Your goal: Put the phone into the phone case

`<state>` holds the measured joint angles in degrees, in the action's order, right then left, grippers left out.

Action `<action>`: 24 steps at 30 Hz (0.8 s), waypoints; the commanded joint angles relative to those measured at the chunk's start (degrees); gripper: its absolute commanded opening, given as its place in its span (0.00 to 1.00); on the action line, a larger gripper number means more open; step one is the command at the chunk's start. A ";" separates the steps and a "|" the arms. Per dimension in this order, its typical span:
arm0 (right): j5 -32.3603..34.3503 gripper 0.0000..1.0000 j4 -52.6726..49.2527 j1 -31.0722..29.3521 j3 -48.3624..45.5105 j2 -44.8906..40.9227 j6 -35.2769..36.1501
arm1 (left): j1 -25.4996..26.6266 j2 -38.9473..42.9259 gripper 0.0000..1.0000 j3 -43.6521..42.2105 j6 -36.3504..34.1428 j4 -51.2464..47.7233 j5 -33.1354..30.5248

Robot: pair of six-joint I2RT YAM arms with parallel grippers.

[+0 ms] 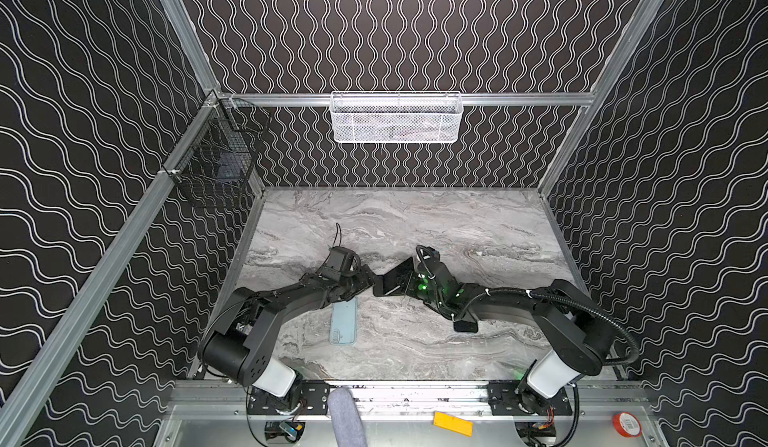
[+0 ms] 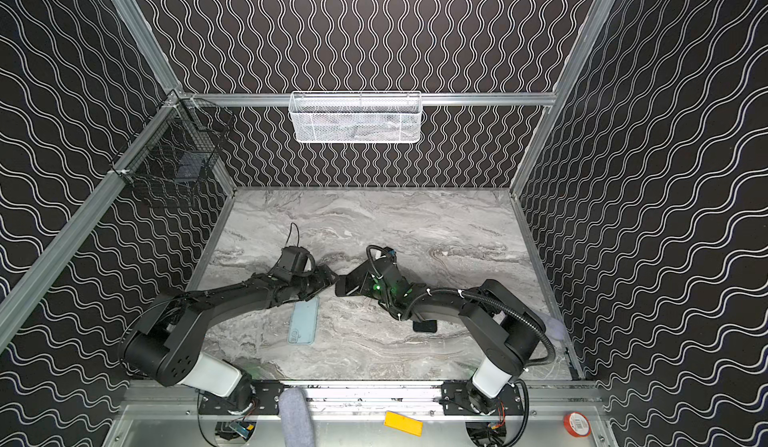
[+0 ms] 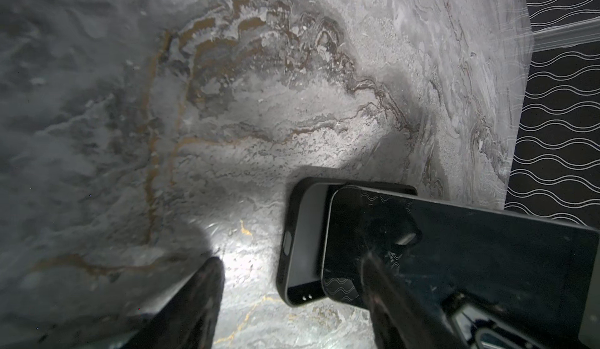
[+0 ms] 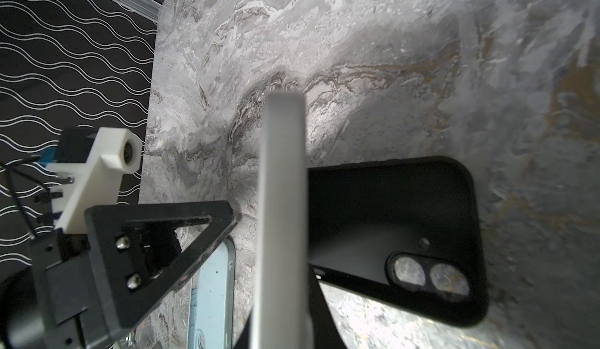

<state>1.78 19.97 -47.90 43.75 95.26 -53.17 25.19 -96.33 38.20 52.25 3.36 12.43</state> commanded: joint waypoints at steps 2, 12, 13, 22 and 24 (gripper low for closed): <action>0.20 0.01 2.93 -0.10 -0.34 0.36 -0.71 | -0.05 -0.59 0.72 0.71 0.07 1.98 -0.03; 0.81 0.09 2.69 -0.31 -0.68 0.05 0.17 | -0.05 -1.36 0.72 1.19 0.05 2.09 0.32; 0.83 0.09 2.79 -0.40 -0.76 0.14 0.13 | -0.05 -1.49 0.72 1.28 0.05 2.09 0.32; 1.37 0.11 4.18 -0.47 -1.64 0.43 0.95 | -0.06 -1.16 0.72 1.61 -0.31 1.57 0.30; 1.47 0.13 4.53 -0.47 -1.92 0.50 0.96 | -0.05 -1.22 0.72 1.62 -0.52 1.31 0.29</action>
<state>2.44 22.92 -48.27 42.19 95.48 -52.84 25.19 -97.65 39.29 52.25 3.68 12.60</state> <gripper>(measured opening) 0.137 0.718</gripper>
